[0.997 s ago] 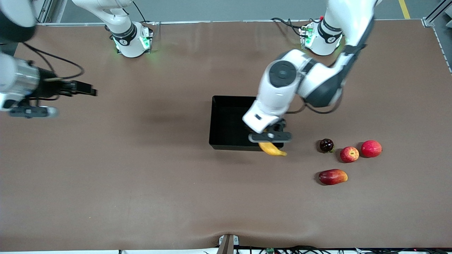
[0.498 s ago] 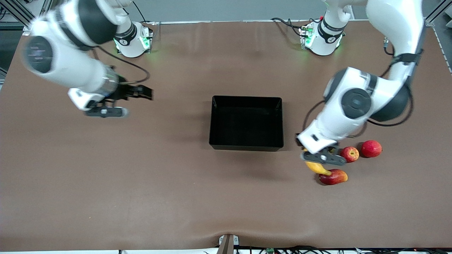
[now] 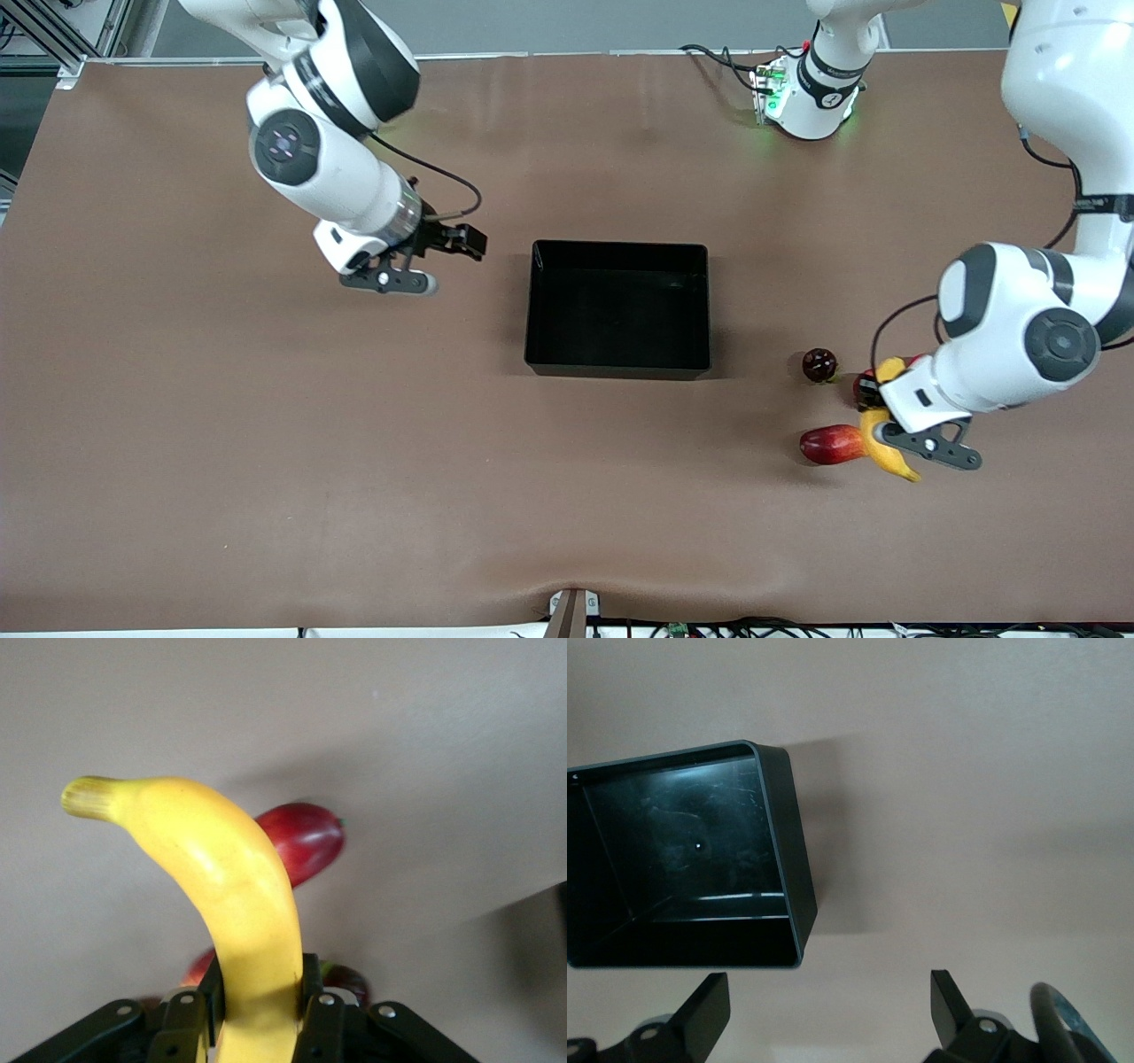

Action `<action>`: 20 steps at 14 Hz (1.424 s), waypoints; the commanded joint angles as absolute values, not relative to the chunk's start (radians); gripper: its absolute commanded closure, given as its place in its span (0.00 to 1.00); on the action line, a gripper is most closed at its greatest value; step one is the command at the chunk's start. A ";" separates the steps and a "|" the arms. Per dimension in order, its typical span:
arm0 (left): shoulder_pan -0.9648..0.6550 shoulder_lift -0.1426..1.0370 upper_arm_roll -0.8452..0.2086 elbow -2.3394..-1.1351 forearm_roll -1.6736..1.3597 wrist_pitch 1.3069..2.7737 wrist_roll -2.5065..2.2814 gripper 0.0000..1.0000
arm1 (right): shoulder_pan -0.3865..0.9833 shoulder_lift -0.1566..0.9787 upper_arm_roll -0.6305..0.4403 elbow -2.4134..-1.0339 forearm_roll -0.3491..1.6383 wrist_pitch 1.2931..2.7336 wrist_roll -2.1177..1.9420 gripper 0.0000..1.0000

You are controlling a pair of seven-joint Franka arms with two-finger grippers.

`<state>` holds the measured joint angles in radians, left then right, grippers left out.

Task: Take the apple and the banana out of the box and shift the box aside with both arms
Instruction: 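Place the banana by the mango while the right gripper reaches the box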

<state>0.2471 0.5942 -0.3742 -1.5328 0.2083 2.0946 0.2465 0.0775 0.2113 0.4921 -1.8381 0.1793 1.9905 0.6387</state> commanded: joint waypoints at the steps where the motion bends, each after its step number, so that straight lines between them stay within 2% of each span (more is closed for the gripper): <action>1: 0.278 0.633 -0.348 -1.507 0.209 2.128 0.438 1.00 | 0.115 0.310 0.500 -1.819 0.080 2.066 0.669 0.00; 5: 0.278 0.748 -0.256 -1.382 0.207 2.193 0.801 1.00 | 0.156 0.394 0.499 -1.819 0.064 2.201 0.675 0.00; 7: 0.278 0.793 -0.230 -1.381 0.206 2.320 0.964 1.00 | 0.176 0.434 0.499 -1.819 0.014 2.255 0.699 0.00; 9: 0.278 0.822 -0.225 -1.381 0.206 2.376 1.026 1.00 | 0.193 0.488 0.499 -1.804 -0.084 2.278 0.797 0.00; 10: 0.278 0.837 -0.225 -1.381 0.206 2.378 1.028 1.00 | 0.207 0.517 0.499 -1.786 -0.127 2.279 0.834 0.05; 11: 0.278 0.848 -0.225 -1.382 0.204 2.379 1.028 1.00 | 0.209 0.538 0.500 -1.772 -0.155 2.279 0.848 0.15; 12: 0.275 0.854 -0.225 -1.384 0.204 2.379 1.026 1.00 | 0.218 0.554 0.500 -1.760 -0.158 2.279 0.860 0.19; 15: 0.268 0.861 -0.225 -1.390 0.198 2.379 1.020 1.00 | 0.251 0.584 0.500 -1.723 -0.161 2.279 0.925 0.20; 18: 0.265 0.862 -0.225 -1.396 0.193 2.379 1.014 0.85 | 0.275 0.588 0.499 -1.724 -0.179 2.278 0.931 0.62; 19: 0.265 0.862 -0.225 -1.397 0.193 2.378 1.014 0.81 | 0.276 0.592 0.499 -1.727 -0.198 2.276 0.931 0.72; 20: 0.264 0.861 -0.225 -1.404 0.195 2.376 1.011 0.76 | 0.275 0.597 0.499 -1.729 -0.221 2.273 0.931 0.75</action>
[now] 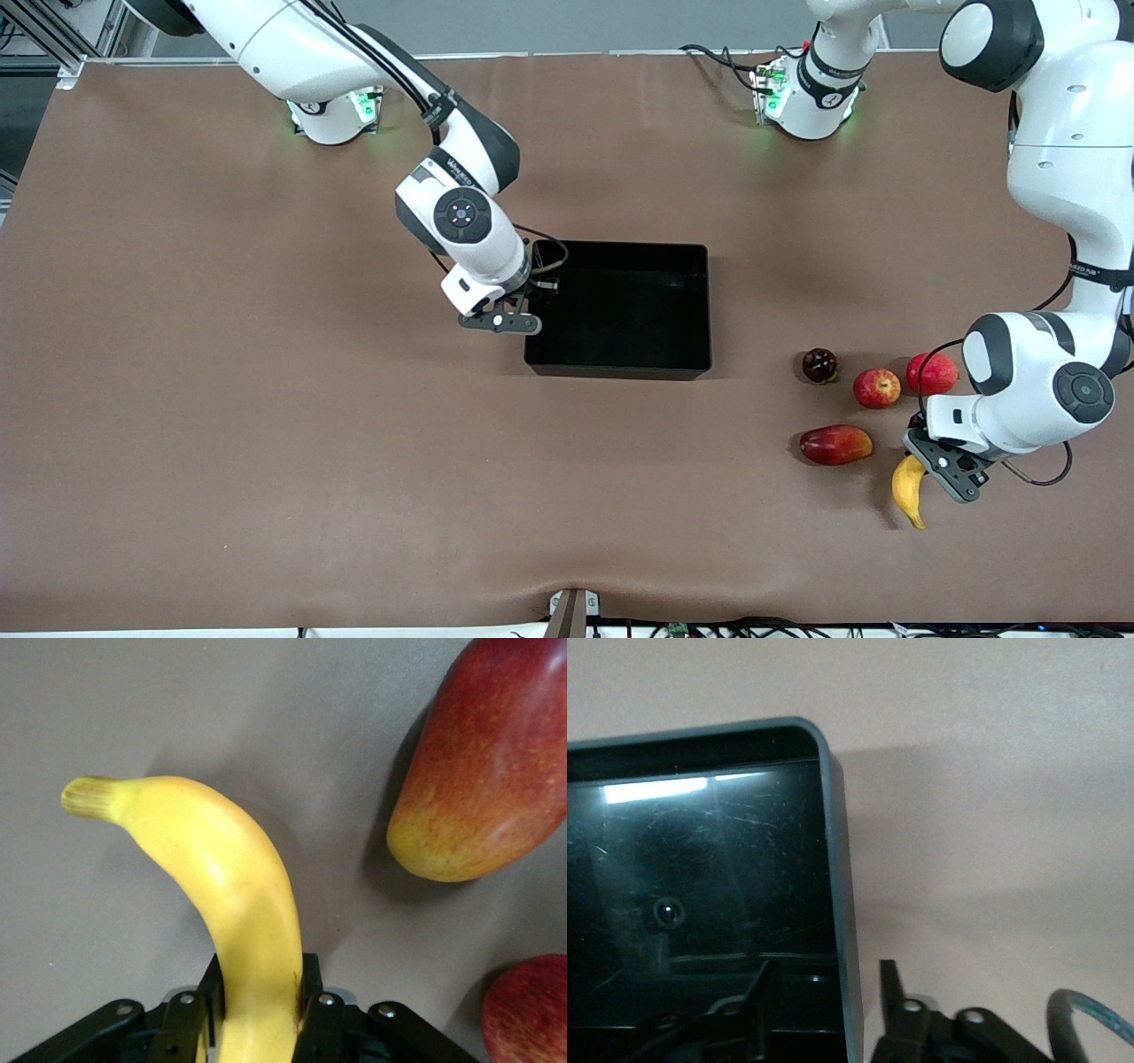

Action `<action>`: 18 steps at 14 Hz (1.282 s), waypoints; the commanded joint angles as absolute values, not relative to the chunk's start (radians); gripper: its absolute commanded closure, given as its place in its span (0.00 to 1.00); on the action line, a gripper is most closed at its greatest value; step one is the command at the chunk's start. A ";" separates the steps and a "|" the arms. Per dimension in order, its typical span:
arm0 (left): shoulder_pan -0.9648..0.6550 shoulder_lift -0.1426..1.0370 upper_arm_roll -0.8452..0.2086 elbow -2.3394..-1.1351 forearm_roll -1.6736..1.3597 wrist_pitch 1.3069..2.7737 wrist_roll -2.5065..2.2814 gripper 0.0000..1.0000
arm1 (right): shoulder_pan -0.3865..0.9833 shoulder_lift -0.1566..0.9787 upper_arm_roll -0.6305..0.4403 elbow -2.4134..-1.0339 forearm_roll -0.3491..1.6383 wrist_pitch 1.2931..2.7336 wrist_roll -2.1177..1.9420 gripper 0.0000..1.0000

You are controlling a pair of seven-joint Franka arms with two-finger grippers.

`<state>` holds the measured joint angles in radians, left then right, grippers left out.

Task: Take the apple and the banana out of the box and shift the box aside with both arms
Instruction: 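Grip the black box rim with the right gripper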

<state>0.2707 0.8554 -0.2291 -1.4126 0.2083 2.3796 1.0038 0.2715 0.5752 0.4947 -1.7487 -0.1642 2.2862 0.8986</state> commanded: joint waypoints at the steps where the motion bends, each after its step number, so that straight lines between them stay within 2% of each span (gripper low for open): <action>1: 0.267 0.861 -0.225 -1.410 0.193 2.376 1.012 0.72 | 0.275 0.601 0.499 -1.727 -0.230 2.276 0.933 0.75; 2: 0.268 0.861 -0.225 -1.411 0.193 2.376 1.012 0.57 | 0.276 0.615 0.499 -1.726 -0.233 2.279 0.936 0.75; 3: 0.270 0.858 -0.227 -1.413 0.192 2.373 1.009 0.13 | 0.278 0.617 0.499 -1.726 -0.238 2.279 0.942 0.77; 4: 0.276 0.854 -0.227 -1.416 0.183 2.370 0.990 0.00 | 0.281 0.626 0.499 -1.726 -0.258 2.281 0.942 0.95; 5: 0.276 0.848 -0.227 -1.414 0.180 2.367 0.973 0.00 | 0.279 0.629 0.499 -1.726 -0.270 2.280 0.943 1.00; 9: 0.272 0.796 -0.241 -1.401 0.178 2.318 0.947 0.00 | 0.265 0.621 0.502 -1.707 -0.258 2.269 0.943 1.00; 11: 0.264 0.750 -0.247 -1.379 0.178 2.196 0.919 0.00 | 0.258 0.609 0.509 -1.674 -0.253 2.244 0.937 1.00; 13: 0.259 0.682 -0.265 -1.353 0.178 2.068 0.815 0.00 | 0.183 0.585 0.575 -1.643 -0.252 2.168 0.934 1.00; 16: 0.262 0.600 -0.311 -1.361 0.175 1.987 0.596 0.00 | -0.002 0.539 0.714 -1.651 -0.244 2.063 0.931 1.00; 18: 0.261 0.565 -0.345 -1.359 0.175 1.909 0.487 0.00 | -0.143 0.529 0.831 -1.660 -0.244 2.045 0.919 1.00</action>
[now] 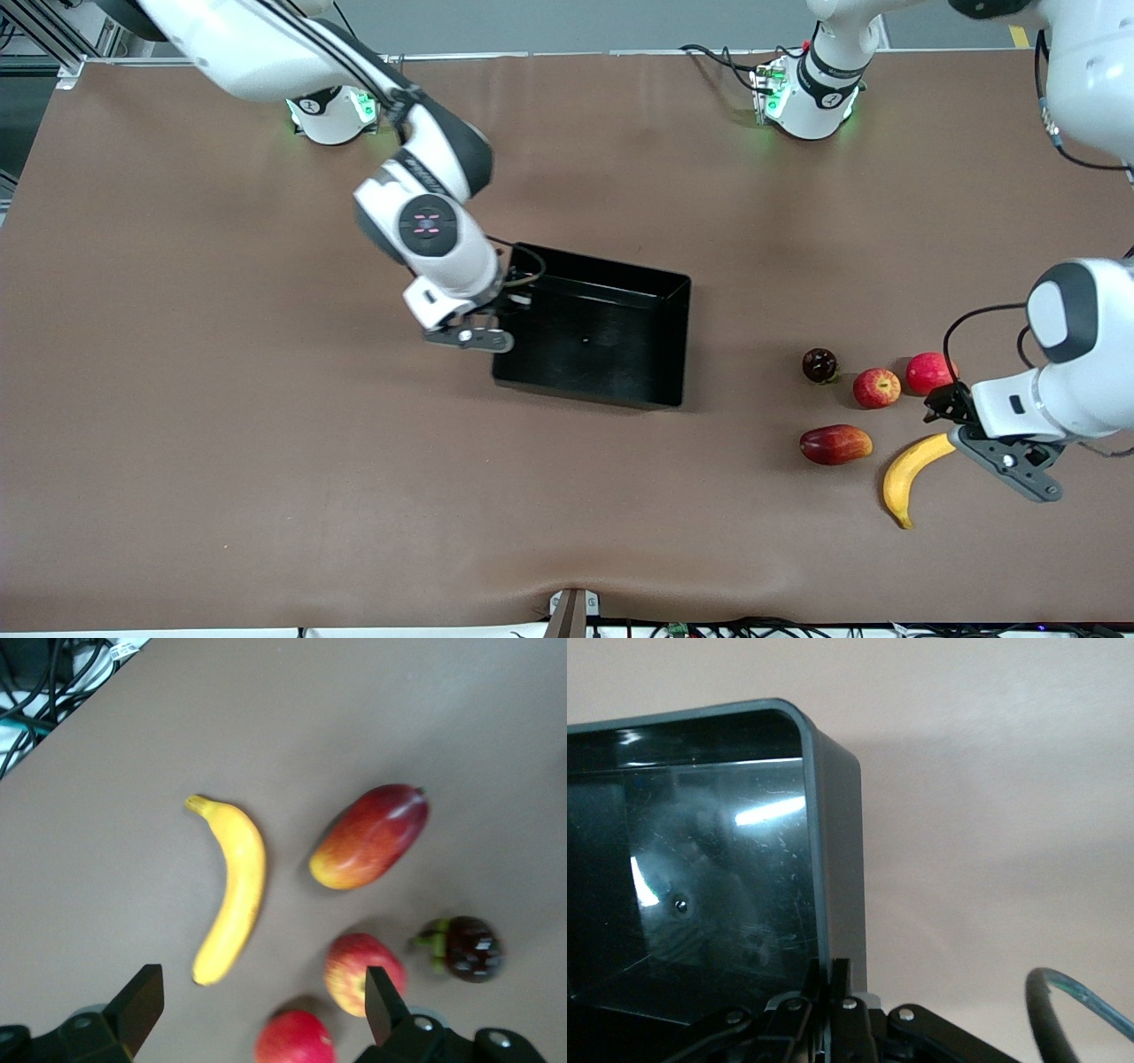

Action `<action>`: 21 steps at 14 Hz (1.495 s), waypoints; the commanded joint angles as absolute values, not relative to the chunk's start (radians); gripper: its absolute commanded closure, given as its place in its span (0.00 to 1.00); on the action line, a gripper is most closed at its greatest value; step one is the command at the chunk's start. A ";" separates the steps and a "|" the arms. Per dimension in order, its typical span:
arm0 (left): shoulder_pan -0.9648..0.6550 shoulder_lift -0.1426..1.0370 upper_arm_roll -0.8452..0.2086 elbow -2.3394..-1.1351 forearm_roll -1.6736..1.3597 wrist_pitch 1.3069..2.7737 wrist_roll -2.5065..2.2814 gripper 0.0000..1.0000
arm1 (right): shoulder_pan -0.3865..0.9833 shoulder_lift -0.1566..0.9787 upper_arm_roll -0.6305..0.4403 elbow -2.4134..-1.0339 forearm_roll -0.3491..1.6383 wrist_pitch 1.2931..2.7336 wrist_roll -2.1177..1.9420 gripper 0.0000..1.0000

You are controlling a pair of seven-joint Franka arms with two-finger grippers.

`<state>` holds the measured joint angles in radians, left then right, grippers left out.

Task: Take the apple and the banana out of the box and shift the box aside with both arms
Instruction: 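Drag the black box away from the fruit with the right gripper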

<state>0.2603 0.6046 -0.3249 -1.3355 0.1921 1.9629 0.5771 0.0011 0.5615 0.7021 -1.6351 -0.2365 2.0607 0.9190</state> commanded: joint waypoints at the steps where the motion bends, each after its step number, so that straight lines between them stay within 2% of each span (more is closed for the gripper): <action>1: 0.264 0.561 -0.357 -1.361 0.175 1.895 0.448 0.00 | -0.223 0.523 0.889 -1.661 -0.244 2.013 0.885 1.00; 4: 0.265 0.526 -0.385 -1.365 0.175 1.830 0.341 0.00 | -0.464 0.523 1.066 -1.672 -0.244 1.902 0.822 1.00; 7: 0.267 0.462 -0.431 -1.399 0.175 1.786 0.168 0.00 | -0.743 0.522 1.244 -1.747 -0.244 1.841 0.710 1.00; 13: 0.265 0.368 -0.460 -1.422 0.175 1.764 -0.075 0.00 | -0.902 0.506 1.243 -1.741 -0.247 1.637 0.490 1.00; 15: 0.268 0.342 -0.471 -1.422 0.176 1.759 -0.124 0.00 | -0.849 0.471 1.154 -1.715 -0.250 1.603 0.434 1.00; 17: 0.276 0.327 -0.471 -1.411 0.186 1.718 -0.120 0.00 | -0.691 0.399 0.914 -1.655 -0.191 1.597 0.277 1.00; 19: 0.278 0.319 -0.462 -1.385 0.209 1.709 -0.118 0.00 | -0.500 0.292 0.574 -1.652 0.010 1.620 0.069 1.00; 20: 0.279 0.302 -0.463 -1.385 0.209 1.689 -0.123 0.00 | -0.426 0.253 0.445 -1.657 0.053 1.621 -0.042 1.00; 21: 0.281 0.295 -0.463 -1.384 0.196 1.677 -0.120 0.00 | -0.404 0.250 0.377 -1.664 0.055 1.621 -0.133 1.00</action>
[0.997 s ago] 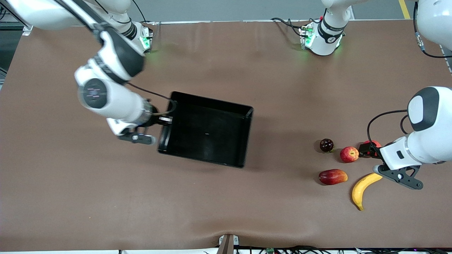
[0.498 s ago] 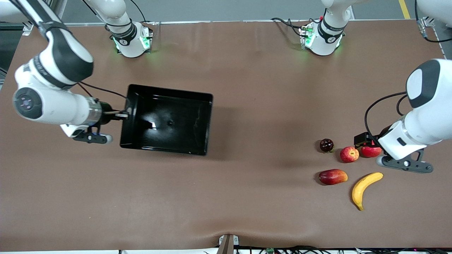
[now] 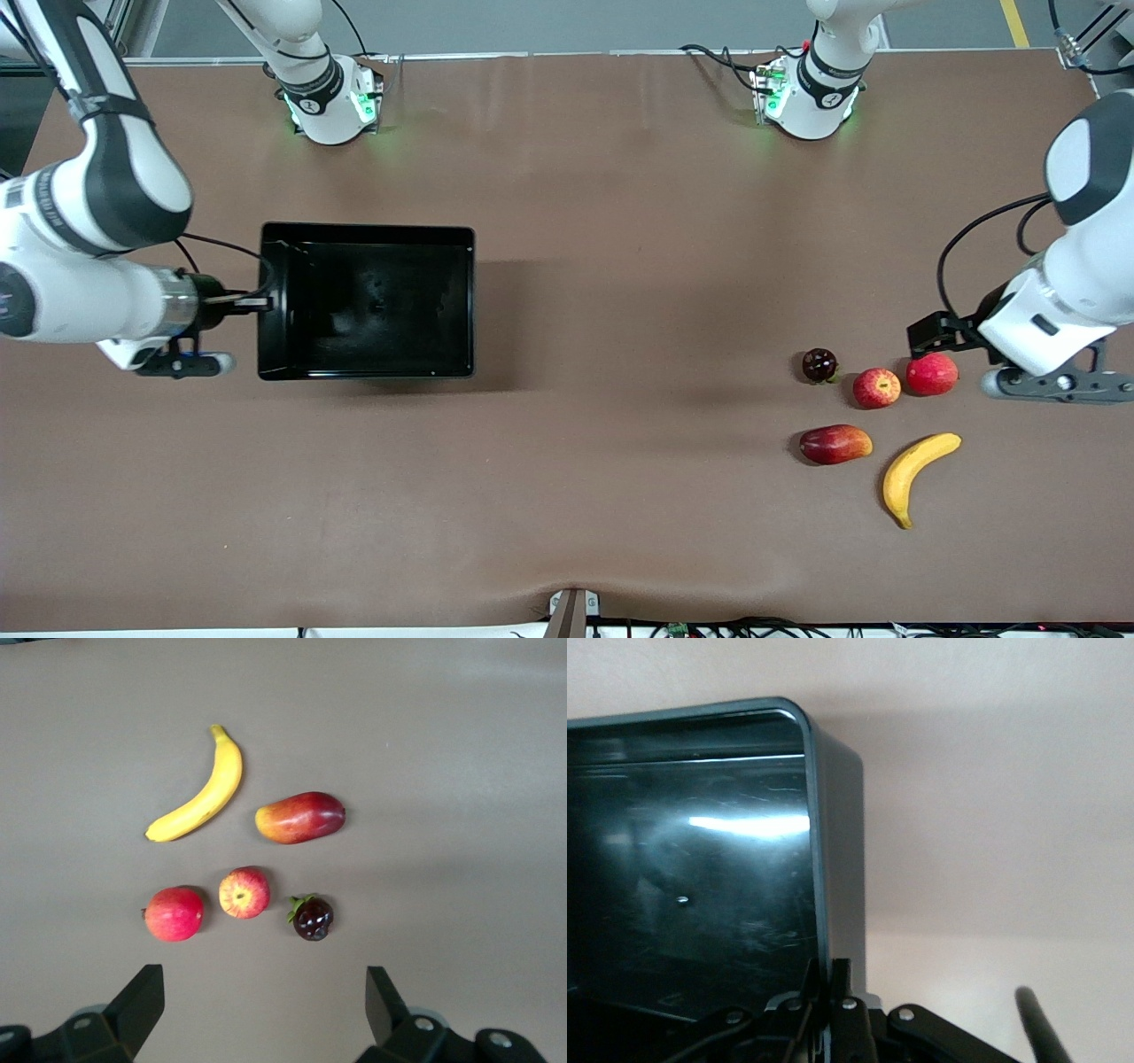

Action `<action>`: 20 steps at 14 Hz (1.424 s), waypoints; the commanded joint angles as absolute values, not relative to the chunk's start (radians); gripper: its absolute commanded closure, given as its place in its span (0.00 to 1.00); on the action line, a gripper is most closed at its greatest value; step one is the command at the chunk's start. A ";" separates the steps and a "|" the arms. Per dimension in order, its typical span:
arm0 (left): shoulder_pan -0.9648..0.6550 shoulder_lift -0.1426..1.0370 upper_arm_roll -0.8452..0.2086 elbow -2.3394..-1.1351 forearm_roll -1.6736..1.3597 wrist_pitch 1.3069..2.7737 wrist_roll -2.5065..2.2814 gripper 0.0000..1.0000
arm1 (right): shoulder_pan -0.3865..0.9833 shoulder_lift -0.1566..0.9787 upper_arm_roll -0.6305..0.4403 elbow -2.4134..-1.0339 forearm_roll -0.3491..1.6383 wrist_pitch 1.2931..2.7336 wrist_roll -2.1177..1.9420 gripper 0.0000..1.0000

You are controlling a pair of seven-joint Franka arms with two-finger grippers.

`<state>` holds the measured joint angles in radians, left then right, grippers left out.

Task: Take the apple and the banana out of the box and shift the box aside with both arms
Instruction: 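Drag the black box away from the fruit with the right gripper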

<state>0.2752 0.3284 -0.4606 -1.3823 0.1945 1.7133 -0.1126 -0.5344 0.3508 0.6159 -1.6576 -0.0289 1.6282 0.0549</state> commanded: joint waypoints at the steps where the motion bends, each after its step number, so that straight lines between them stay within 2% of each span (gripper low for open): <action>1: 0.296 0.296 -0.465 -1.382 0.183 1.672 -0.114 0.00 | -0.402 0.252 0.321 -1.675 0.055 1.623 -0.240 1.00; 4: 0.331 0.275 -0.463 -1.379 0.101 1.643 -0.127 0.00 | -0.376 0.248 0.171 -1.707 0.048 1.660 -0.419 1.00; 6: 0.331 0.230 -0.462 -1.381 0.109 1.632 -0.129 0.00 | -0.396 0.247 0.166 -1.742 0.034 1.701 -0.448 1.00; 9: 0.331 0.183 -0.462 -1.384 0.107 1.577 -0.120 0.00 | -0.410 0.238 0.144 -1.860 0.026 1.860 -0.515 1.00; 12: 0.266 0.080 -0.381 -1.452 0.097 1.542 -0.114 0.00 | -0.460 0.259 0.133 -1.980 0.028 2.061 -0.535 1.00; 13: 0.212 0.048 -0.312 -1.477 0.091 1.522 -0.110 0.00 | -0.486 0.287 0.132 -2.003 0.028 2.125 -0.535 1.00; 15: 0.100 -0.003 -0.177 -1.525 0.065 1.491 -0.109 0.00 | -0.526 0.314 0.132 -2.002 0.038 2.143 -0.535 1.00; 16: 0.086 -0.021 -0.146 -1.548 0.042 1.490 -0.107 0.00 | -0.534 0.314 0.132 -2.003 0.040 2.143 -0.534 1.00; 18: 0.068 -0.063 -0.115 -1.583 0.026 1.480 -0.109 0.00 | -0.529 0.316 0.123 -2.011 0.090 2.143 -0.529 1.00; 20: 0.063 -0.080 -0.101 -1.585 0.023 1.457 -0.127 0.00 | -0.490 0.340 0.071 -2.013 0.104 2.161 -0.534 1.00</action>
<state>0.0777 -0.0305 -0.1207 -1.5438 0.0423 1.4711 -0.1165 -0.5234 0.3403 0.1075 -2.0069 0.0633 2.1555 -0.5190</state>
